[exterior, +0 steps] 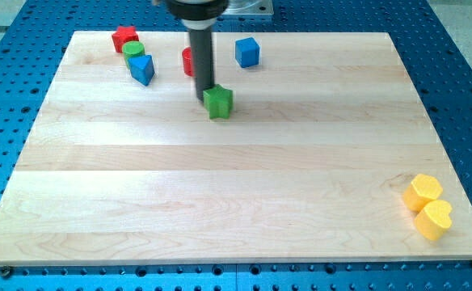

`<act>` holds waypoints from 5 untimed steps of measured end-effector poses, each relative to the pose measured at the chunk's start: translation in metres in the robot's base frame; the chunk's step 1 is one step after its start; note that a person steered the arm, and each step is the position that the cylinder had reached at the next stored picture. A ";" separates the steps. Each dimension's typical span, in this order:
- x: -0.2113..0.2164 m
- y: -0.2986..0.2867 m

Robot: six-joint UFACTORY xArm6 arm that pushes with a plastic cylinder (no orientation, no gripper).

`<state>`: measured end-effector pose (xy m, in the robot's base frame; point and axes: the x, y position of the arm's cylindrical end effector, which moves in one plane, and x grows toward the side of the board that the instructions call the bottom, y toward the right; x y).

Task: Keep green star in between cube and hexagon

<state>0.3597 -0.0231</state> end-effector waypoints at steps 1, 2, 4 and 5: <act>0.013 0.039; 0.035 -0.022; 0.072 -0.027; 0.074 0.041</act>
<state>0.4336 0.0179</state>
